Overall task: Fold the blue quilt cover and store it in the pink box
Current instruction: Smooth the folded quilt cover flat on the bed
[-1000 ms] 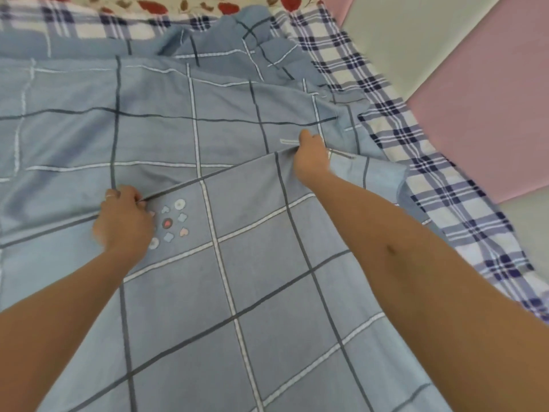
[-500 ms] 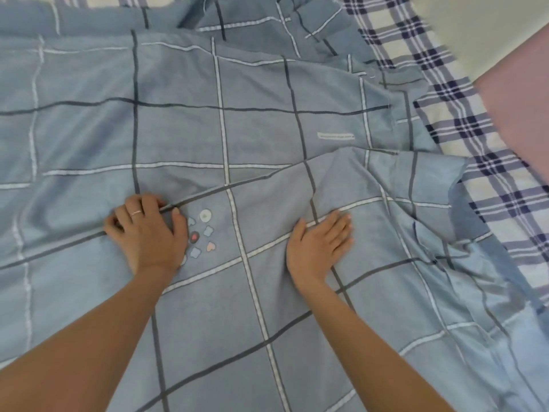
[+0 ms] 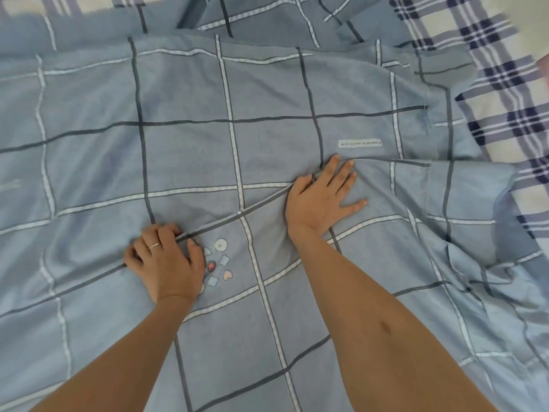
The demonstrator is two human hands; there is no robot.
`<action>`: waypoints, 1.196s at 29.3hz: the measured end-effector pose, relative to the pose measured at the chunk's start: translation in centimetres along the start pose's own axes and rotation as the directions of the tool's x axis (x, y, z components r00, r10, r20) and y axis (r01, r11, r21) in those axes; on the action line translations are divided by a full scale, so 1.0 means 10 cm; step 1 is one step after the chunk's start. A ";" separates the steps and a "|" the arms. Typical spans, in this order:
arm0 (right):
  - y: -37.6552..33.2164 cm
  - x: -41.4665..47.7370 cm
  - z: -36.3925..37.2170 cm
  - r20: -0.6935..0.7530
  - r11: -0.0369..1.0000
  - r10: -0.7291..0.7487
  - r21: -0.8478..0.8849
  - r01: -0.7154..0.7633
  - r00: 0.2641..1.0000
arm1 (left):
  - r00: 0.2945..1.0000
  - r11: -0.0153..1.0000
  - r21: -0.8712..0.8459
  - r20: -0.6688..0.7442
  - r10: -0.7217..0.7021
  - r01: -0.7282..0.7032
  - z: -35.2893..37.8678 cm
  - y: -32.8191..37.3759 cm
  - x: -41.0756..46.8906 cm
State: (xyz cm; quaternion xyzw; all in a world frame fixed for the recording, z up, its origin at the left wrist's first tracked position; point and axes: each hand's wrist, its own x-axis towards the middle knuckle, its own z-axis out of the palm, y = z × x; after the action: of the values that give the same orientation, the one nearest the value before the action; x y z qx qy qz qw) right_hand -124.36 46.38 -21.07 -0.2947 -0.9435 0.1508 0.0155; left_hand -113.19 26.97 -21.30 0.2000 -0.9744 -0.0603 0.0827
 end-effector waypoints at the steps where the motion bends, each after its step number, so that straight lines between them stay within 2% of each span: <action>1: -0.02 0.03 0.00 -0.002 1.000 0.007 0.014 -0.007 1.000 | 1.000 1.000 -0.006 0.007 -0.009 0.009 0.01 0.03 0.03; 5: -0.06 0.05 -0.13 0.032 0.997 0.014 0.081 -0.017 0.999 | 0.999 1.000 0.004 0.037 0.008 -0.008 -0.03 0.03 0.07; 8: 0.06 -0.39 -0.42 -0.121 0.911 0.021 0.410 0.031 0.992 | 0.999 0.999 0.024 0.034 0.039 -0.040 0.01 -0.03 0.05; 9: 0.13 -0.61 -0.48 -0.149 0.885 0.080 0.466 -0.001 0.986 | 0.998 0.998 0.030 0.033 0.048 -0.049 0.02 -0.05 0.06; 10: 0.20 -0.79 -0.50 -0.120 0.869 0.180 0.484 -0.100 0.976 | 0.998 0.998 0.031 0.037 0.057 -0.058 0.04 -0.07 0.06; 13: 0.29 -0.92 -0.30 -0.034 0.798 0.506 0.397 -0.453 0.862 | 0.996 0.996 0.033 0.019 0.083 -0.083 0.04 -0.10 0.02; 15: 0.23 -0.79 -0.18 -0.094 0.822 0.539 0.276 -0.498 0.837 | 0.995 0.995 0.026 0.015 0.098 -0.099 0.05 -0.08 0.03; 17: 0.27 -0.65 -0.06 -0.224 0.841 0.540 0.183 -0.509 0.811 | 0.997 0.997 0.018 0.023 0.069 -0.070 0.08 0.01 0.06; 20: 0.36 -0.78 0.03 -0.288 0.851 0.510 0.033 -0.524 0.811 | 0.993 0.998 0.009 0.099 0.066 -0.067 0.00 -0.03 -0.07; 22: 0.36 -0.82 0.06 -0.305 0.847 0.509 0.006 -0.532 0.805 | 0.974 0.979 -0.144 0.154 0.168 -0.146 -0.11 -0.07 -0.01; 24: 0.33 -0.76 0.08 -0.315 0.846 0.511 0.020 -0.532 0.800 | 0.929 0.910 -0.331 0.183 0.321 -0.249 -0.13 0.06 0.38; 28: 0.26 -0.71 0.05 -0.315 0.847 0.511 0.027 -0.531 0.800 | 0.850 0.771 -0.499 0.120 0.513 -0.395 0.03 0.71 1.53; 30: 0.29 -0.75 0.04 -0.286 0.833 0.537 0.032 -0.553 0.793 | 0.824 0.763 -0.498 0.153 0.546 -0.413 0.14 1.04 2.03; 35: 0.27 -0.79 0.05 -0.293 0.833 0.536 0.034 -0.552 0.792 | 0.762 0.815 -0.309 0.300 0.573 -0.491 0.22 1.64 2.78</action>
State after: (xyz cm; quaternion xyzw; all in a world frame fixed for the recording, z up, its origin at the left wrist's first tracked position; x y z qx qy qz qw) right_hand -116.38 43.89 -21.87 -0.5726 -0.8097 0.0788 0.1017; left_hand -145.01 31.04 -17.20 -0.1119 -0.9754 -0.1751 -0.0731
